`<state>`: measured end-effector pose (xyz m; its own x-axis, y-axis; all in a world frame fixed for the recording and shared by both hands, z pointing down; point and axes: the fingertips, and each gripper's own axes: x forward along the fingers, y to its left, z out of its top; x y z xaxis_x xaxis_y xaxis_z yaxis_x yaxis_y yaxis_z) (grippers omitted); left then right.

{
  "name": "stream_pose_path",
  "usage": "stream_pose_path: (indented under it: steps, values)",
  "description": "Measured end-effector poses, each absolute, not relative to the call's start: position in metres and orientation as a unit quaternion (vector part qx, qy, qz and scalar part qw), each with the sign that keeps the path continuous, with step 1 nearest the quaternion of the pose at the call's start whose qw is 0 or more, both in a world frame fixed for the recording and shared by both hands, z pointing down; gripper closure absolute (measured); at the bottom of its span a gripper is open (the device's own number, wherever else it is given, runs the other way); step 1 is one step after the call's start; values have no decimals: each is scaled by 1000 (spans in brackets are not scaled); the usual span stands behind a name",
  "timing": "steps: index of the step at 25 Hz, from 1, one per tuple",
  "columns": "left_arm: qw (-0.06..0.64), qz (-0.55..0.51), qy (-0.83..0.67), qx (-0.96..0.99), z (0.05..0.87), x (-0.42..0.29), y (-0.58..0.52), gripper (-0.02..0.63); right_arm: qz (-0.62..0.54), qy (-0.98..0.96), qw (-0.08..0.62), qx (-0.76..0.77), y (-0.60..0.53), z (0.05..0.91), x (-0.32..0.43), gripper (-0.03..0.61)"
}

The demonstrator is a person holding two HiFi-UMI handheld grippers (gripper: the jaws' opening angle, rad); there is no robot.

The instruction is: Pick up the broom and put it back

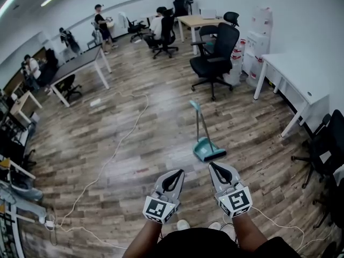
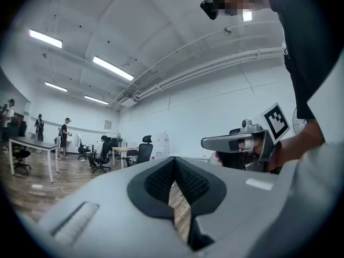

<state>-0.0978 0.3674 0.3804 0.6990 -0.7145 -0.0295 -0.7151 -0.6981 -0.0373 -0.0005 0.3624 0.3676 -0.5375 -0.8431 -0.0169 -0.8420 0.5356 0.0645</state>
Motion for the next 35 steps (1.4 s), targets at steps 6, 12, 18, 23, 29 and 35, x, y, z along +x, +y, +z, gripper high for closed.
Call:
stream_pose_path:
  steps: [6,12,18,23,29,35]
  values:
    - [14,7,382,-924,390,-121,359,595,-28,-870,9,492,356,371,-18,575]
    - [30,0,371,-928,394,-148,352,595,-25,-857,4,515,351,380,-33,575]
    - [32,-6,387,-921,404,-164,335,595,-31,-848,20,528,343,386,-33,575]
    - [17,-7,388,-922,408,-153,321,595,-31,-841,16,540,318,383,-21,575]
    - [11,-30,398,-917,397,-140,293,595,-21,-840,47,540,274,390,-8,575]
    - [24,-8,406,-914,403,-120,251,595,-32,-854,36,519,239,383,6,575]
